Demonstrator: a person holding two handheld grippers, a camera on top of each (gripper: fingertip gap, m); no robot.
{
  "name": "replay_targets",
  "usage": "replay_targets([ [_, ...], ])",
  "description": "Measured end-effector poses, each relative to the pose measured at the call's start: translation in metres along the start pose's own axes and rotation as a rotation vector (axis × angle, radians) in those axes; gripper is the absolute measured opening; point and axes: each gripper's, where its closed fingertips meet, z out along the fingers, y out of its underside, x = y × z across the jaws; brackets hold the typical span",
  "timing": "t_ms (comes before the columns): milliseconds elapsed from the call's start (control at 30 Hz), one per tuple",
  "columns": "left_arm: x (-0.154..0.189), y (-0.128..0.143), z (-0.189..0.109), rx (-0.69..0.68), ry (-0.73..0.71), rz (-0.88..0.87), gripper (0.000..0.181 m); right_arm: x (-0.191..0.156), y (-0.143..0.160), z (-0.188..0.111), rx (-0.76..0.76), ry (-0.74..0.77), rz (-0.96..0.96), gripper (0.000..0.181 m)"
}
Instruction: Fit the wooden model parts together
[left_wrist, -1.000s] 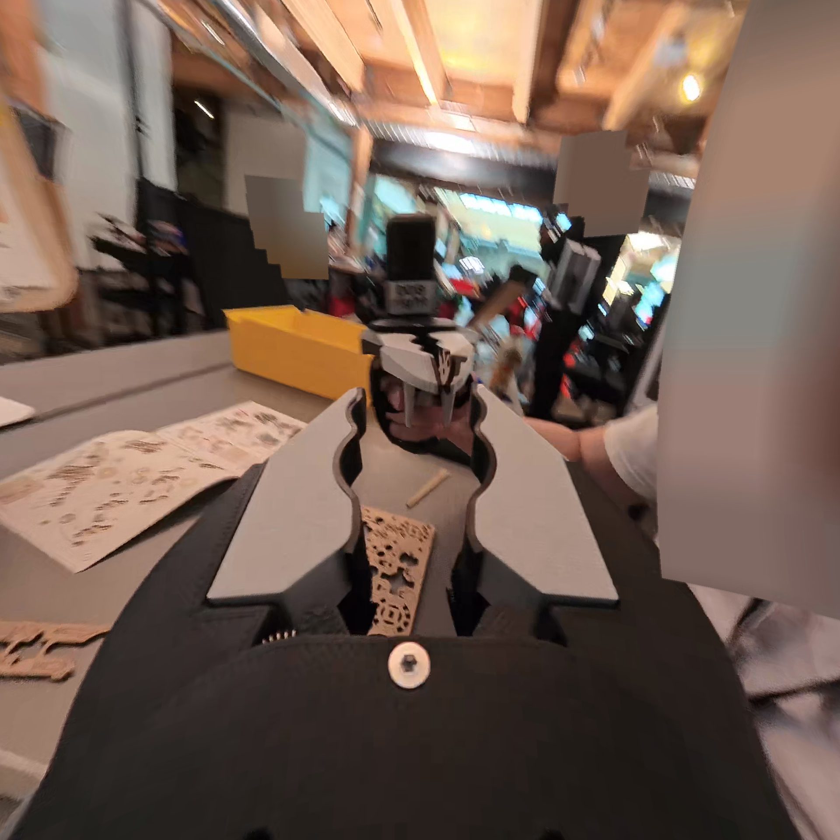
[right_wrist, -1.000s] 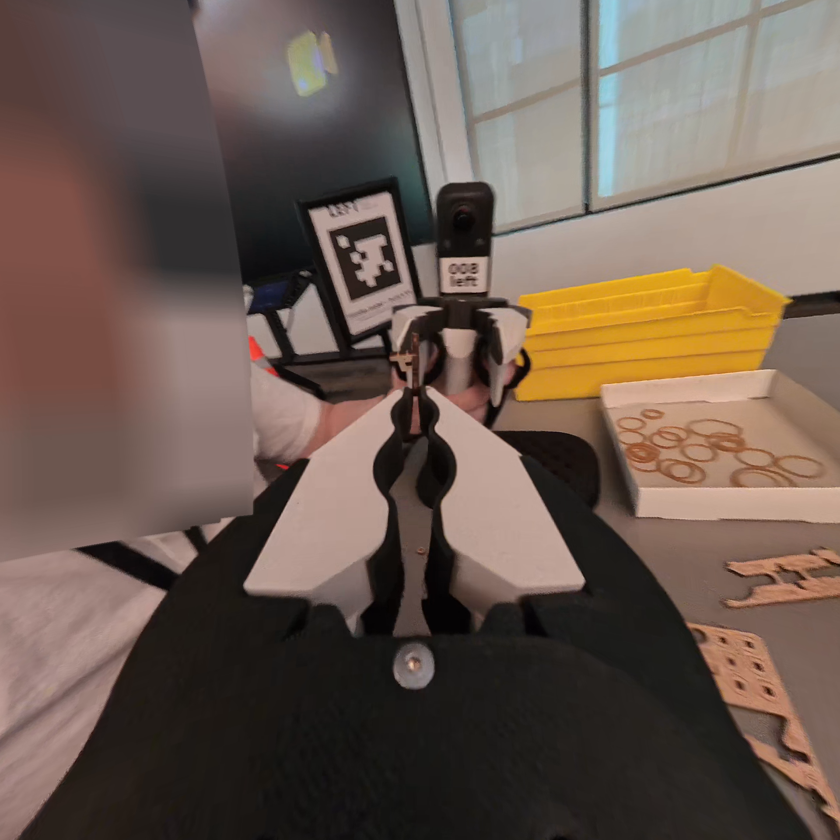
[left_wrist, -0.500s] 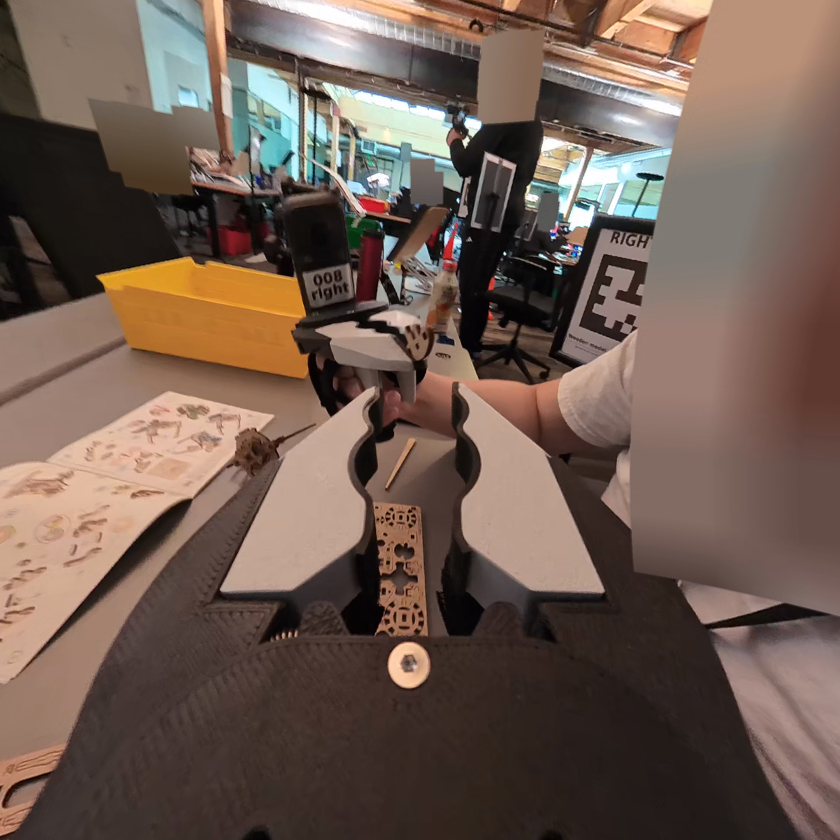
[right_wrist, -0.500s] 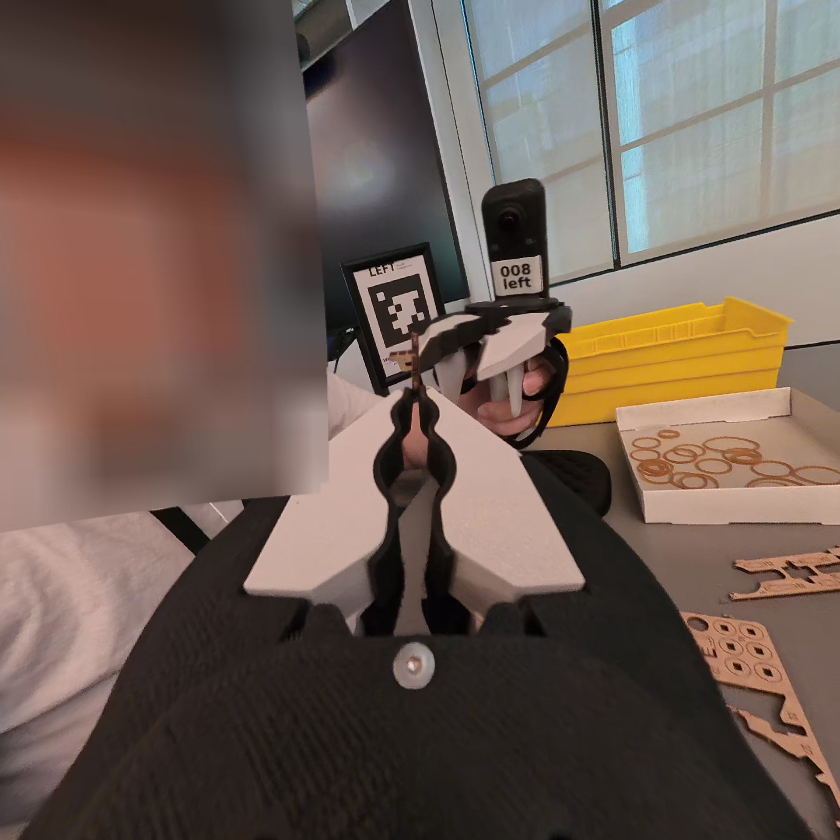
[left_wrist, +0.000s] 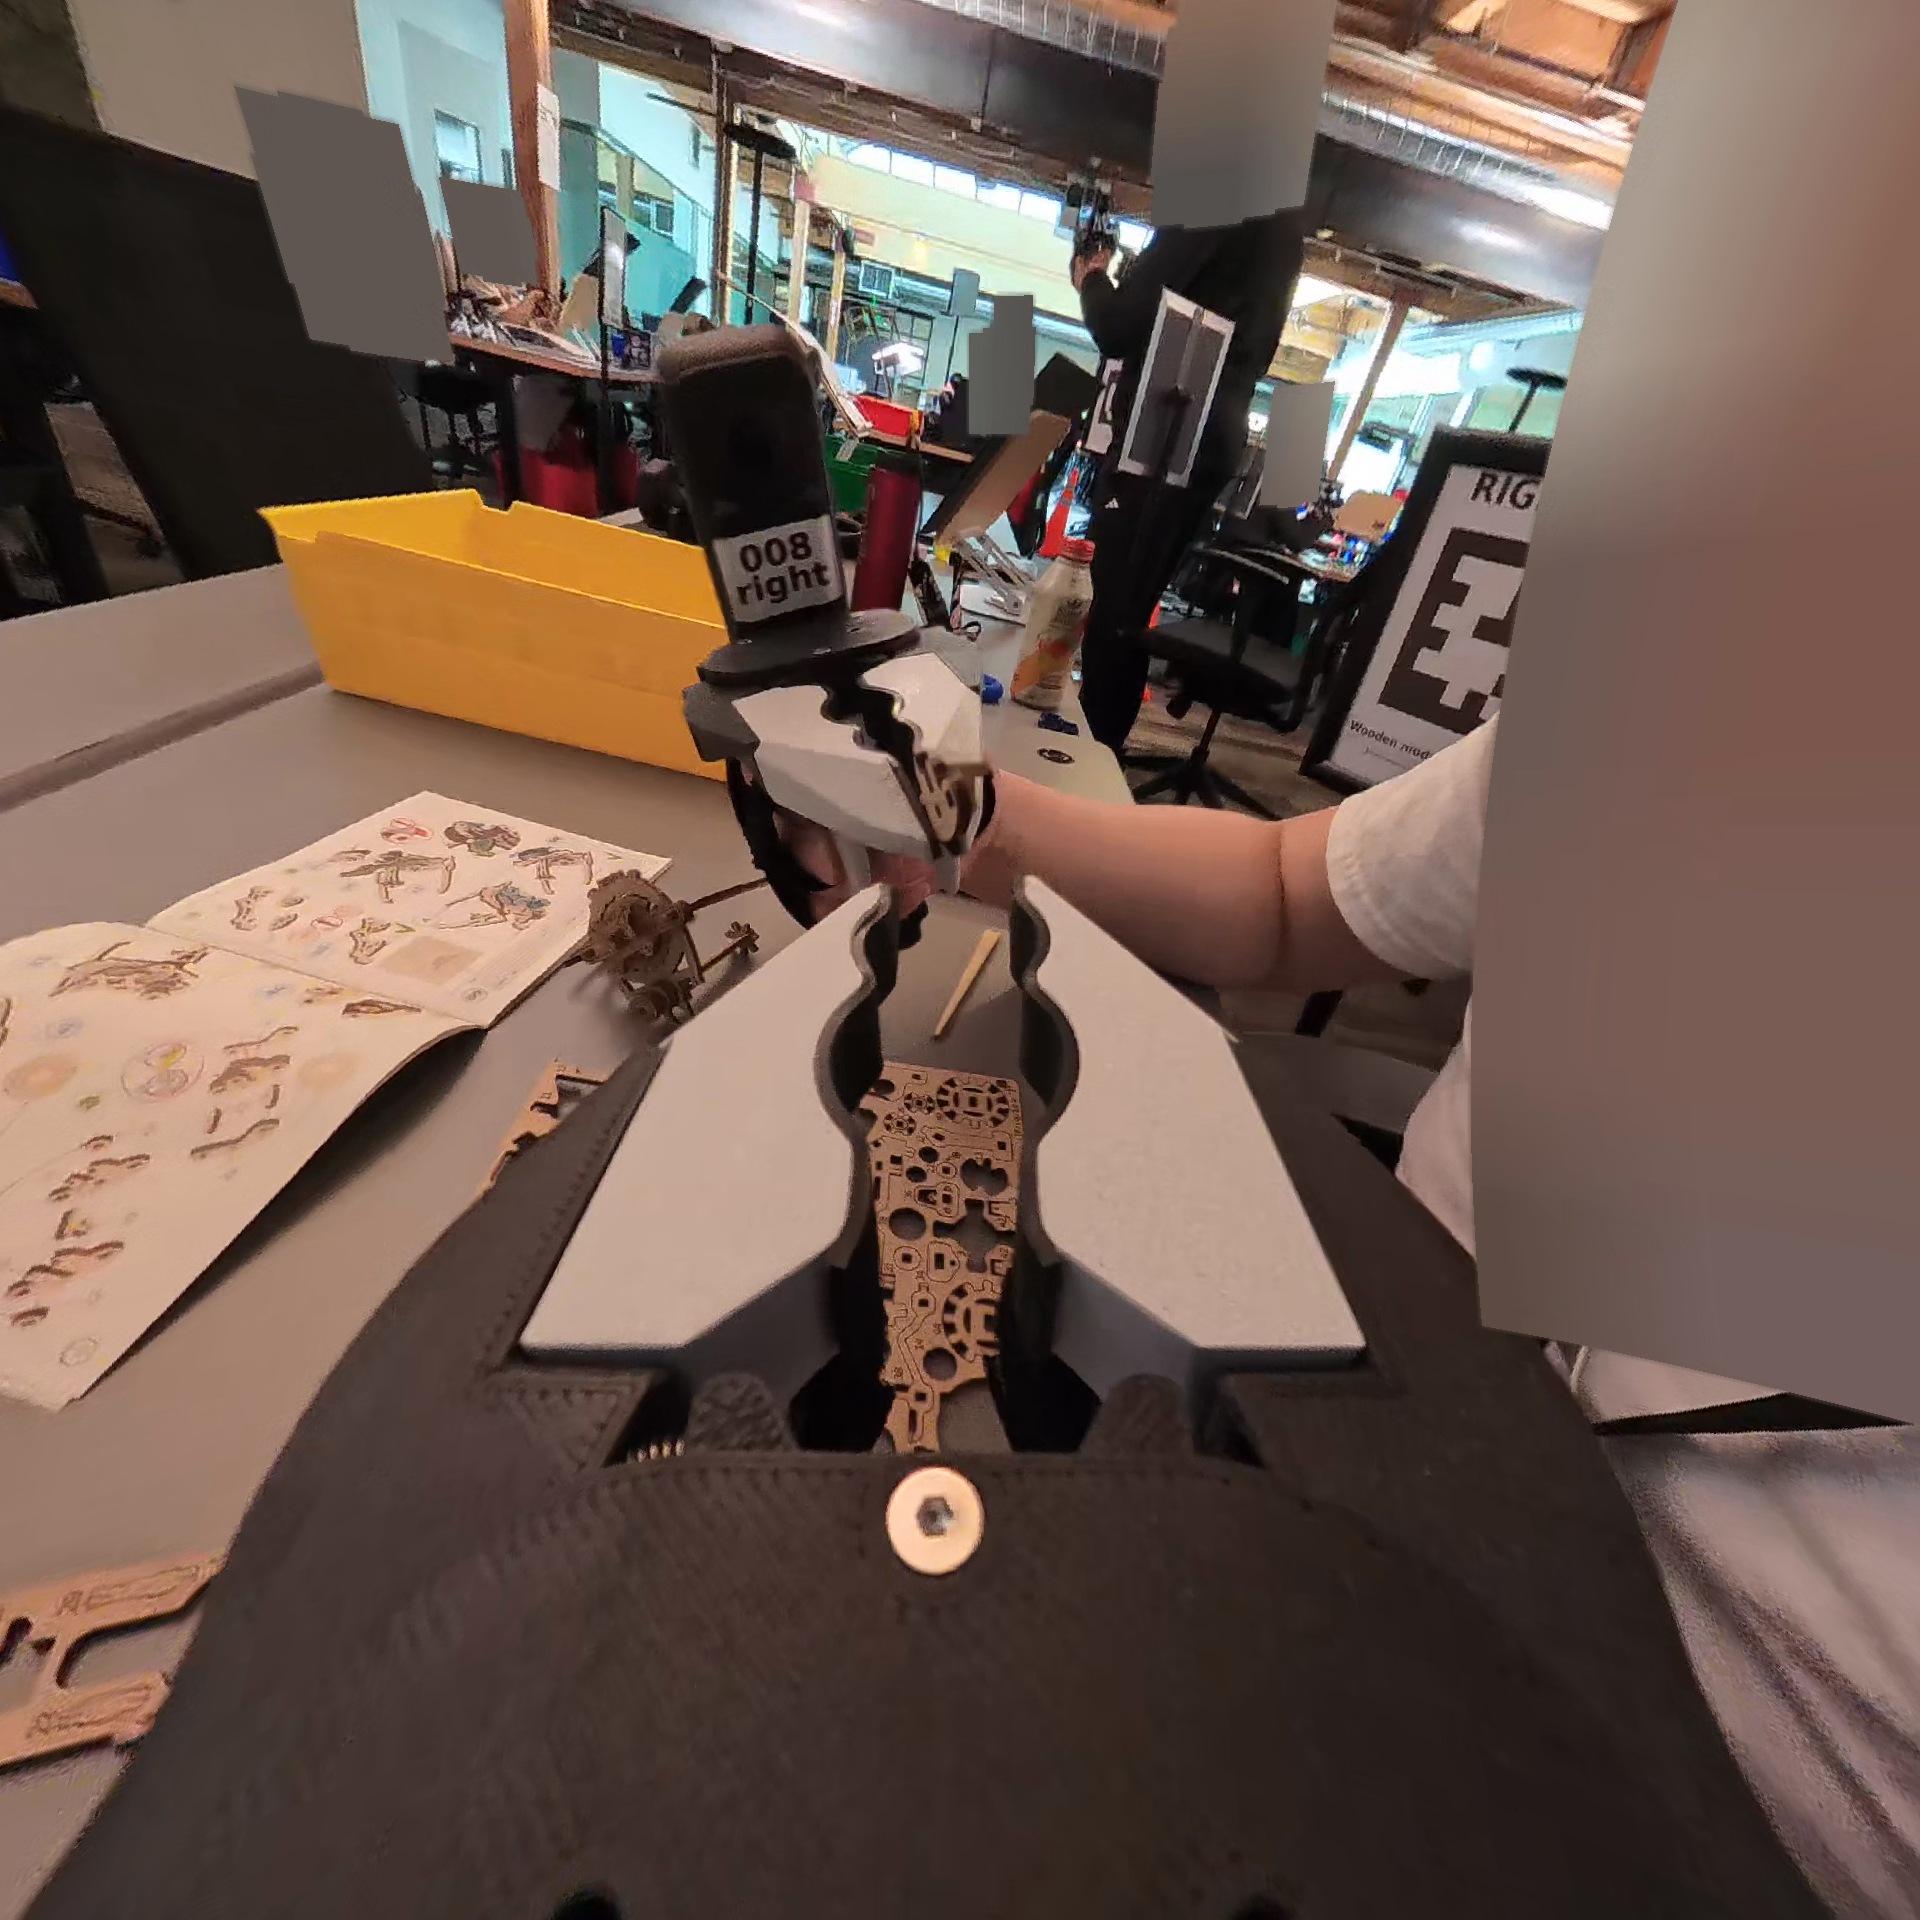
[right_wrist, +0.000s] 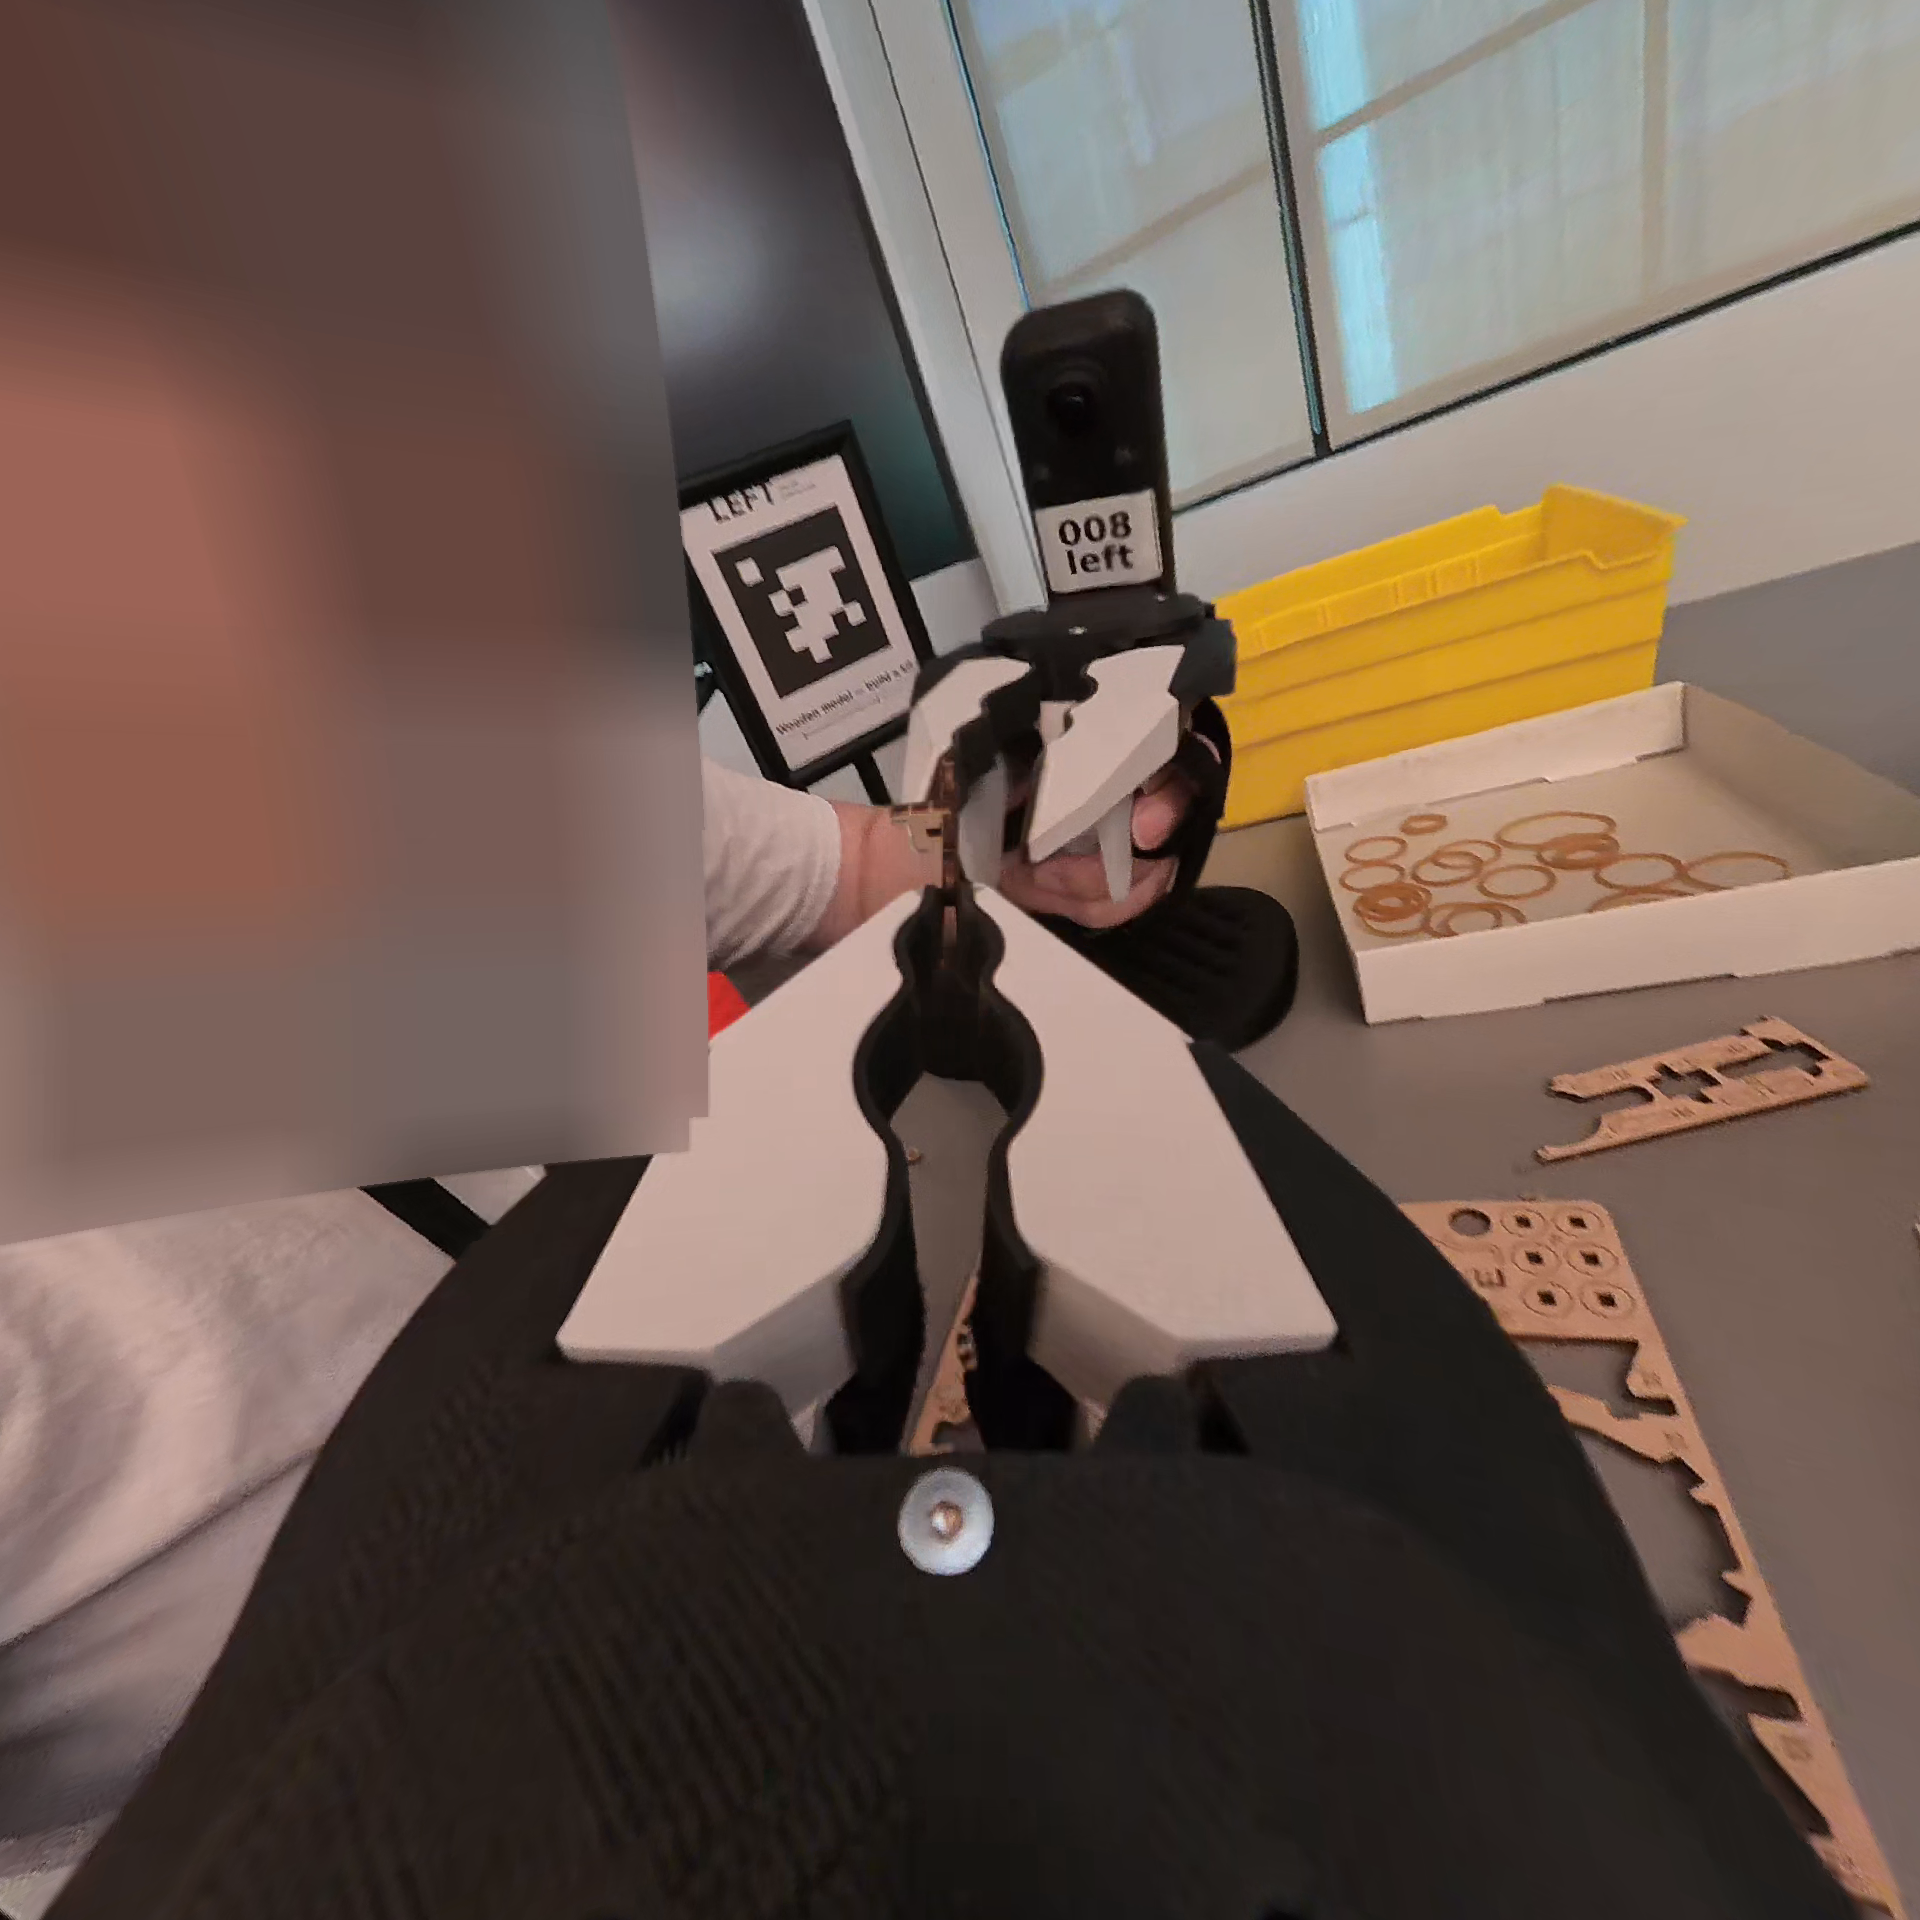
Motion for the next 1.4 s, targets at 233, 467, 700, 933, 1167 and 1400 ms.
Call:
replay_targets([
  [233, -0.005, 0.006, -0.005, 0.016, 0.040, -0.048, 0.023, 0.012, 0.020, 0.005, -0.127, 0.110, -0.117, 0.000],
  [467, -0.012, 0.025, 0.000, -0.116, -0.066, 0.099, 0.010, 0.018, 0.027, 0.007, -0.167, 0.139, -0.134, 0.000],
  [700, -0.012, 0.028, 0.000, -0.118, -0.053, 0.080, 0.004, 0.021, 0.030, 0.005, -0.191, 0.159, -0.128, 0.000],
  [933, -0.016, 0.028, 0.000, -0.111, -0.069, 0.064, 0.001, 0.024, 0.033, 0.006, -0.210, 0.179, -0.133, 0.001],
  [1167, -0.026, 0.023, -0.003, -0.076, -0.137, 0.048, 0.001, 0.031, 0.027, 0.012, -0.180, 0.259, -0.177, 0.028],
  [1400, -0.029, 0.015, -0.006, -0.012, -0.135, -0.022, 0.001, 0.031, 0.009, 0.014, -0.058, 0.285, -0.159, 0.017],
])
